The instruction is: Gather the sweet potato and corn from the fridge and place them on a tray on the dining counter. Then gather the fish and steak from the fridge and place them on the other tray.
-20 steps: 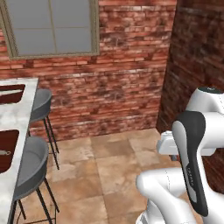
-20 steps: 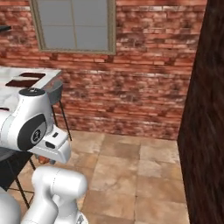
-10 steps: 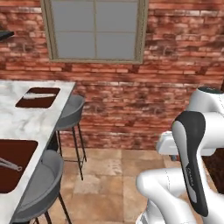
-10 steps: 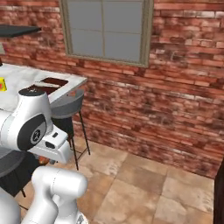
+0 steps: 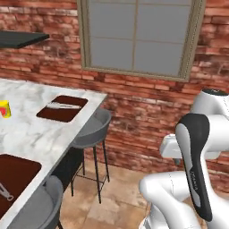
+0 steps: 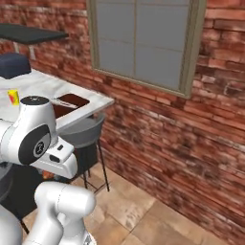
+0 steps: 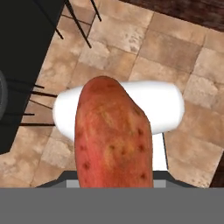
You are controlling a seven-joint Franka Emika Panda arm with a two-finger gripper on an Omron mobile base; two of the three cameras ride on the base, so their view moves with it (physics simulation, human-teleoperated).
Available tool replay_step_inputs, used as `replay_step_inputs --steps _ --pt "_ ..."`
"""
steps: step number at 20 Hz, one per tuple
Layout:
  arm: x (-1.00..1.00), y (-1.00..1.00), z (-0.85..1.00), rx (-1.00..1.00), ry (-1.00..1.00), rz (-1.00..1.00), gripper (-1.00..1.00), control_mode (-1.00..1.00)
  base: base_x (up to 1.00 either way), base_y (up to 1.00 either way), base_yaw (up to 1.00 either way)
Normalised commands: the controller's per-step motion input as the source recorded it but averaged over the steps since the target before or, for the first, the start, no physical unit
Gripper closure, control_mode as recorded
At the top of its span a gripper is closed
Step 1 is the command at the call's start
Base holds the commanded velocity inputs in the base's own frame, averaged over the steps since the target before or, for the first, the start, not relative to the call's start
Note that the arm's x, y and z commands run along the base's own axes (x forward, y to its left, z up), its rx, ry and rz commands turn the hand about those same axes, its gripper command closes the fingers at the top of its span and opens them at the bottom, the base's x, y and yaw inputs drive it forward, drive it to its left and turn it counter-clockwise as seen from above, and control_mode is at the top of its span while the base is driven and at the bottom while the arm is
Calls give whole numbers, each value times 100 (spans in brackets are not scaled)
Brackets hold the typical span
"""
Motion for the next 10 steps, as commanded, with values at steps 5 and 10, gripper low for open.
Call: replay_step_inputs --steps 5,10 --pt "0 0 0 0 0 0 100 100 72 -35 50" --pt "0 0 0 0 0 0 100 100 58 -27 54"
